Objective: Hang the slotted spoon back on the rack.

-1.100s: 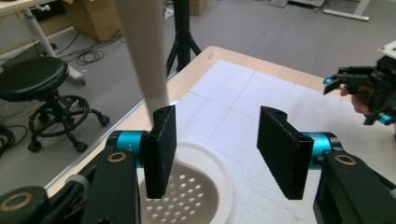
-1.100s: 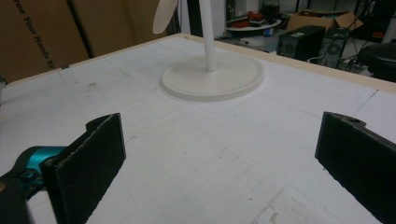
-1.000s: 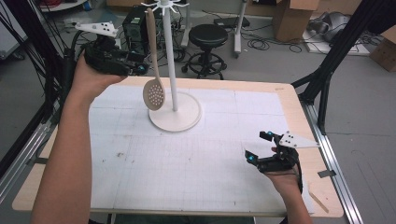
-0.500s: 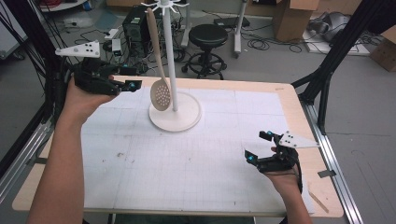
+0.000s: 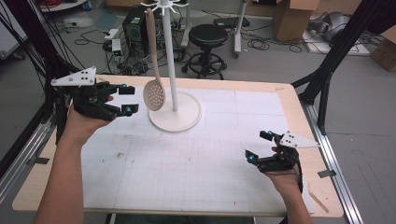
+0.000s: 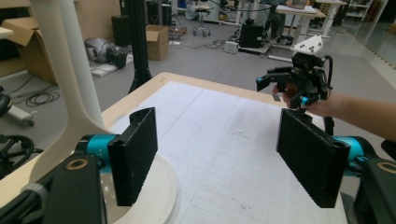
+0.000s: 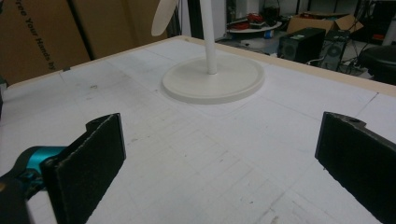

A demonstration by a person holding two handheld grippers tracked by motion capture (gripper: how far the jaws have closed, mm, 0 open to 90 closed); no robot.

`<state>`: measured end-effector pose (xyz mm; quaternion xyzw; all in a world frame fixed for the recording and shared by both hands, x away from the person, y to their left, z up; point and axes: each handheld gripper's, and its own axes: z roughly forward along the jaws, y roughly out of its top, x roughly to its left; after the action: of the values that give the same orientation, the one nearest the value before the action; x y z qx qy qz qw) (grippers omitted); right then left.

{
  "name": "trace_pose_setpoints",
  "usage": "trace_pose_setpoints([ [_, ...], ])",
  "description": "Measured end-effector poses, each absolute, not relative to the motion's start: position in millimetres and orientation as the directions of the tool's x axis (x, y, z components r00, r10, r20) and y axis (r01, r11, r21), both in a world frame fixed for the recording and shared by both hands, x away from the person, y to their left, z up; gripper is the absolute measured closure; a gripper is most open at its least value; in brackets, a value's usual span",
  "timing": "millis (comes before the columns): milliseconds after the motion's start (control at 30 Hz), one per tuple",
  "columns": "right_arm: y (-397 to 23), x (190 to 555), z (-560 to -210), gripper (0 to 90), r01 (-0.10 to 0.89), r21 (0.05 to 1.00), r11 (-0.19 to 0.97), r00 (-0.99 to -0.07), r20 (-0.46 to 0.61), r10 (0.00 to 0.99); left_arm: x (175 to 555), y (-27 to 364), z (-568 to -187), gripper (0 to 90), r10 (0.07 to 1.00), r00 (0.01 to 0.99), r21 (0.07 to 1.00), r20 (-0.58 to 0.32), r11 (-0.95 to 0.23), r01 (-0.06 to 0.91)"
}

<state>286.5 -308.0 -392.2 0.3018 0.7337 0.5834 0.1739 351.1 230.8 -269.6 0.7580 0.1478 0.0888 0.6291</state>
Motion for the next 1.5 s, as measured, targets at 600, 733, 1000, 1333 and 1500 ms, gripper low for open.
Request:
trace_pose_setpoints([
  [600,-307.3,287.5,-393.2,0.7,0.241,0.96,0.141,-0.758,0.095,0.646,326.8,237.4,-318.2,17.0,0.373,0.927,0.98,-0.047,-0.161,0.114],
  [733,-307.3,287.1,-393.2,0.7,0.245,0.959,0.14,-0.756,0.099,0.647,322.0,238.6,-332.4,14.2,0.4,0.915,0.977,-0.048,-0.17,0.126],
  [1000,-306.6,287.9,-395.0,0.7,0.256,0.956,0.143,-0.755,0.106,0.647,320.5,240.2,-350.8,8.0,0.437,0.898,0.973,-0.053,-0.18,0.145],
  [1333,-308.3,289.3,-394.8,0.7,0.242,0.96,0.14,-0.759,0.098,0.644,317.0,240.5,-364.2,3.6,0.473,0.879,0.97,-0.064,-0.177,0.166],
  [1500,-309.3,289.4,-394.8,0.7,0.248,0.959,0.135,-0.76,0.106,0.641,317.8,239.9,-367.1,1.7,0.484,0.873,0.971,-0.059,-0.176,0.163],
])
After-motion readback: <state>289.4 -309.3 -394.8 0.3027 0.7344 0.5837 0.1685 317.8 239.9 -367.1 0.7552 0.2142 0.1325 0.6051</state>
